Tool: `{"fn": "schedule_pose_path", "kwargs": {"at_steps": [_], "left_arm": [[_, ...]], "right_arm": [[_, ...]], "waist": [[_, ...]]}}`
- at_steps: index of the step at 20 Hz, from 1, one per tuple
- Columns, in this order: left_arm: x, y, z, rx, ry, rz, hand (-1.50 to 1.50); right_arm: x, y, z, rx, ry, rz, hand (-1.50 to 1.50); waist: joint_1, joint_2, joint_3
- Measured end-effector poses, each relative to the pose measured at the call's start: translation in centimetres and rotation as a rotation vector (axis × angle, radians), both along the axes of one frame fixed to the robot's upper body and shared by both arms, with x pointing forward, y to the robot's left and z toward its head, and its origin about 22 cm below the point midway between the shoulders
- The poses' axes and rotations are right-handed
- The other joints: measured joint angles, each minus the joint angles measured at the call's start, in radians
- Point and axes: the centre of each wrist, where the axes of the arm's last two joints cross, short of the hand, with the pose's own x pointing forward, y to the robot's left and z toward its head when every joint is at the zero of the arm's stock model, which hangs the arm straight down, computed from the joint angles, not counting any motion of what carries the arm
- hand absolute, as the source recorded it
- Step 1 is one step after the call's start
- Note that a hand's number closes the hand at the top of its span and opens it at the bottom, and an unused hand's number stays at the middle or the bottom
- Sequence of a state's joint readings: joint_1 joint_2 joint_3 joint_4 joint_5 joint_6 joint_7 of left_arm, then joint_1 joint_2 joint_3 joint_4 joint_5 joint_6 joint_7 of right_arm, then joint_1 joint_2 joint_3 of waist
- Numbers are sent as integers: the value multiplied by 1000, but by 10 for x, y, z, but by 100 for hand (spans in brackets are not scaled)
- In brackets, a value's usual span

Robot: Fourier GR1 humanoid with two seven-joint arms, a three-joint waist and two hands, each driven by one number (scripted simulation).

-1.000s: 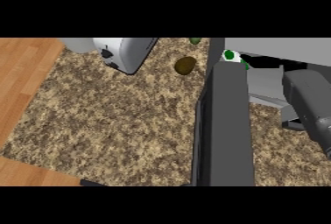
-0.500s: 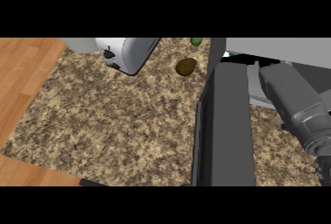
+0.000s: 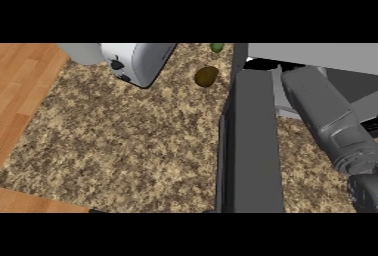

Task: Pick up the milk, place it into the microwave and close the microwave

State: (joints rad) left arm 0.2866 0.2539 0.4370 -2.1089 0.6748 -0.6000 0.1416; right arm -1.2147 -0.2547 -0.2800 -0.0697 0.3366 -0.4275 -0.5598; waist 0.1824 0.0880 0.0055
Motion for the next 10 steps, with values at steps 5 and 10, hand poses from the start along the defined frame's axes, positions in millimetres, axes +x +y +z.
{"fn": "schedule_pose_path", "kwargs": {"at_steps": [5,10], "left_arm": [[-1,-1,-9,-9,24,-6,-150],[-4,-9,-20,-15,48,-17,-150]], "right_arm": [[-1,5,-4,35,-28,-32,-150],[-4,2,-12,74,-26,-39,-150]], "waist": [[-20,-4,1],[-38,-17,0]]}}
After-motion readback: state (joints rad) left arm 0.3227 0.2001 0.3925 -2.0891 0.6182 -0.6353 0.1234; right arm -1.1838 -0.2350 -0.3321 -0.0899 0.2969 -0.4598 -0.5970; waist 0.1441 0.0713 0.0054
